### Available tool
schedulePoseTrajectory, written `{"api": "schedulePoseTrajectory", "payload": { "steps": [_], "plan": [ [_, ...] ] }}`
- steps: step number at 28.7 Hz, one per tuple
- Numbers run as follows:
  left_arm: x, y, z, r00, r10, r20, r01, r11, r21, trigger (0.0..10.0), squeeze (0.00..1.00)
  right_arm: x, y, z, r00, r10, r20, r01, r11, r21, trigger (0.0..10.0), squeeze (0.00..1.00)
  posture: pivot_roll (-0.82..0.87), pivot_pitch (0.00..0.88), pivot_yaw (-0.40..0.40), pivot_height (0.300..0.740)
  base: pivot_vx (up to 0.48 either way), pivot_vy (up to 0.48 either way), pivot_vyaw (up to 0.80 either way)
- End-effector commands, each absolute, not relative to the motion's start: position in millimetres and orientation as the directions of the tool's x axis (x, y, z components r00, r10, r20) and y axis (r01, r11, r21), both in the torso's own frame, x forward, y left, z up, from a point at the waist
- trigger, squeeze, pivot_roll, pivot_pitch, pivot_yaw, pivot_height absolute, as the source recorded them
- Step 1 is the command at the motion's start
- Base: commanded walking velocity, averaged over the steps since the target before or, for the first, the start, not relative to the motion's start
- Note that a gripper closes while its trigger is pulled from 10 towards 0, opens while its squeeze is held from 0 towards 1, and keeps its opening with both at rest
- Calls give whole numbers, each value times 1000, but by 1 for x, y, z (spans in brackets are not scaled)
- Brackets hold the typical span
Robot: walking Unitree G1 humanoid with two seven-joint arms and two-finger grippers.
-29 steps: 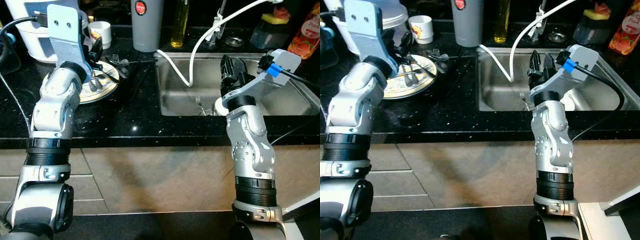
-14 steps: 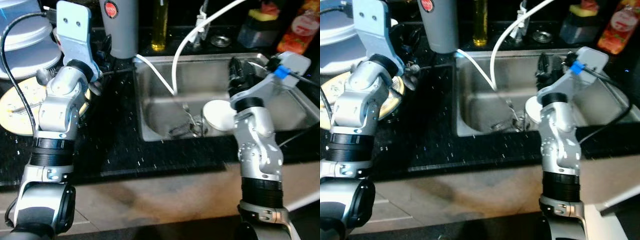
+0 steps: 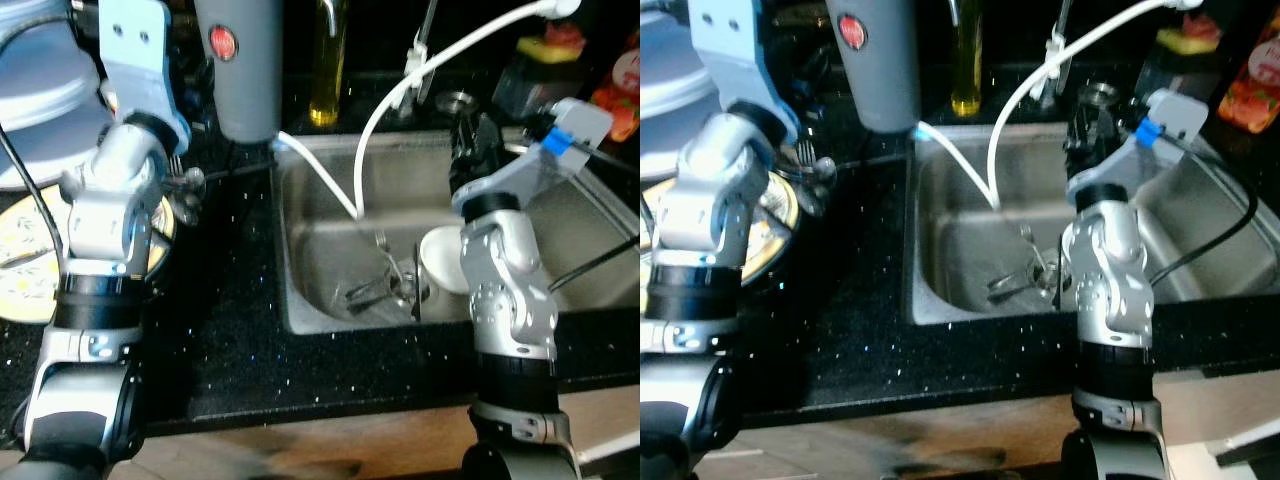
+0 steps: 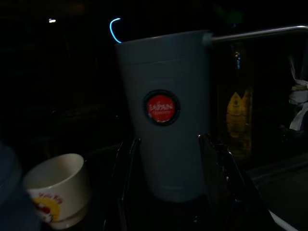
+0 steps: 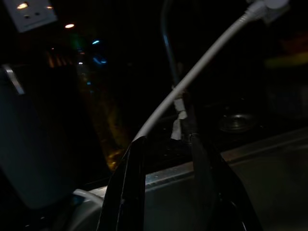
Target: Kitchen organization
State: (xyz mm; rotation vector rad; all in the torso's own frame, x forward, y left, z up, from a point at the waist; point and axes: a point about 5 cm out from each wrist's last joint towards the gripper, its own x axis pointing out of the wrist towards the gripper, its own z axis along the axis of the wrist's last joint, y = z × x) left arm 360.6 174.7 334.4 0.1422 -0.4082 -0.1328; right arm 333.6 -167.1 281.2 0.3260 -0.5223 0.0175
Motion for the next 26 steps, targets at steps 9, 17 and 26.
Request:
{"api": "schedulePoseTrajectory", "payload": {
  "steps": [9,17,26],
  "plan": [
    [355,175,338,946,-200,256,161,973,165,10000,0,331,-166,281,865,-47,500,-114,951,288,10000,0,152,93,-12,740,0,0,0],
    [332,203,317,984,-174,-46,180,964,196,10000,0,328,-160,282,868,100,486,-197,969,152,10000,0,175,101,-4,740,0,0,0],
    [322,220,275,981,25,-193,-36,998,-53,10000,0,331,-167,276,879,99,467,-202,964,175,10000,0,191,96,-23,740,0,0,0]
  ]
}}
